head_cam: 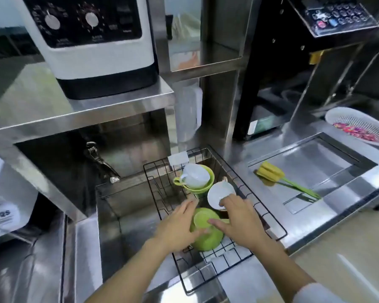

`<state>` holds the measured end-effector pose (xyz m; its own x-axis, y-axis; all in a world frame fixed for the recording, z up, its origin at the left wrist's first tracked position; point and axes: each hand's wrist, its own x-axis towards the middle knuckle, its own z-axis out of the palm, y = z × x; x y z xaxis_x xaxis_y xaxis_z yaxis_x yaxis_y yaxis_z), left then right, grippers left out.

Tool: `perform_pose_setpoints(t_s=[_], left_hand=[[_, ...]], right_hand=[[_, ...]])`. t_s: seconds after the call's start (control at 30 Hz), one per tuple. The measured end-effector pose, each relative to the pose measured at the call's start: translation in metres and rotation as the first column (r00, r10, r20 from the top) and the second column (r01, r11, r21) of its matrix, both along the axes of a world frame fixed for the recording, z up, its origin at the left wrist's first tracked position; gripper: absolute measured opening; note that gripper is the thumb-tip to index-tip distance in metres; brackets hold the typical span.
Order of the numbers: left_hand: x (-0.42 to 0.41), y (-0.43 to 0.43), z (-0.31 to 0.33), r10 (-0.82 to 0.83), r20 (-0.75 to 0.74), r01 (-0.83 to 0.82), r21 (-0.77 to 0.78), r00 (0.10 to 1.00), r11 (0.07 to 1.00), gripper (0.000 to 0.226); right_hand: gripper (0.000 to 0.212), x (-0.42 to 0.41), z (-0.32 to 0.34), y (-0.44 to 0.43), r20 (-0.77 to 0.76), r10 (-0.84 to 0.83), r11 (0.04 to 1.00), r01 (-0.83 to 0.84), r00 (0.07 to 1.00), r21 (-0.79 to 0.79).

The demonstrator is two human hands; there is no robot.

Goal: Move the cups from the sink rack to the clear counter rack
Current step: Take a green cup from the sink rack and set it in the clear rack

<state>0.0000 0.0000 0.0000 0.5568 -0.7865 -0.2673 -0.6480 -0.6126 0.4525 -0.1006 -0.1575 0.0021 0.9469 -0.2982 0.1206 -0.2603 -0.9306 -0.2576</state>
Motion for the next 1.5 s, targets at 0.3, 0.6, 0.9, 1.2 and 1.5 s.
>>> perform_pose_setpoints(t_s=[0.3,0.6,0.9,1.2,1.5], left_hand=[[-0.008,-0.018,-0.016,-0.089,0.047,0.078,0.2,0.995,0.977,0.116],[-0.01,-0.033,-0.029,-0.031,-0.024,0.037,0.303,0.999,0.952,0.116],[-0.013,-0.021,-0.007,0.055,-0.04,-0.051,0.09,0.998,0.995,0.108],[0.009,0.046,0.095,0.213,0.187,-0.194,-0.113,0.959,0.975,0.108],[0.017,0.181,0.193,0.332,0.458,-0.248,-0.234,0.824,0.94,0.109]], right_hand=[[0.066,-0.003,-0.015,-0.008,-0.404,0.055,0.995,-0.018,0.913,0.094],[0.043,0.005,-0.02,-0.01,-0.508,0.087,0.95,0.082,0.857,0.3],[0.029,0.006,-0.009,-0.02,-0.352,0.127,0.928,0.014,0.928,0.373],[0.031,0.044,0.085,0.019,-0.03,0.259,0.873,-0.22,0.965,0.436],[0.045,0.077,0.184,0.141,0.252,0.437,0.768,-0.504,0.863,0.395]])
